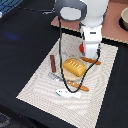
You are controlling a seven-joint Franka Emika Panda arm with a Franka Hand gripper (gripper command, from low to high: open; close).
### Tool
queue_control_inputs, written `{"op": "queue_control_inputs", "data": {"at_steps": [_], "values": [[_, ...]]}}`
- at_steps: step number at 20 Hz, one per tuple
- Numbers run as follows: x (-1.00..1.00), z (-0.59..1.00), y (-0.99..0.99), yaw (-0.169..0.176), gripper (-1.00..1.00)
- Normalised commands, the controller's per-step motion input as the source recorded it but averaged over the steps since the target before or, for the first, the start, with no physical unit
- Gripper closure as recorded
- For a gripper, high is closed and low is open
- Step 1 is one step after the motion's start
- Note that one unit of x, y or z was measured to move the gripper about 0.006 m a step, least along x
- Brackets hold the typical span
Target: Interact with the objects in diverse but meaningful ways.
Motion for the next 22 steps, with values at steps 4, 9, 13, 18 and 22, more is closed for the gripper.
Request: {"op": "queue_control_inputs", "data": {"at_steps": [4, 9, 13, 18, 22], "values": [[-0.48, 0.97, 0.59, 0.006, 1.0], [-0.53, 0.96, 0.42, 0.008, 1.0], [-0.36, 0.48, -0.28, 0.0, 1.0], [-0.26, 0.19, -0.73, 0.0, 1.0], [-0.14, 0.09, -0.96, 0.0, 1.0]]}}
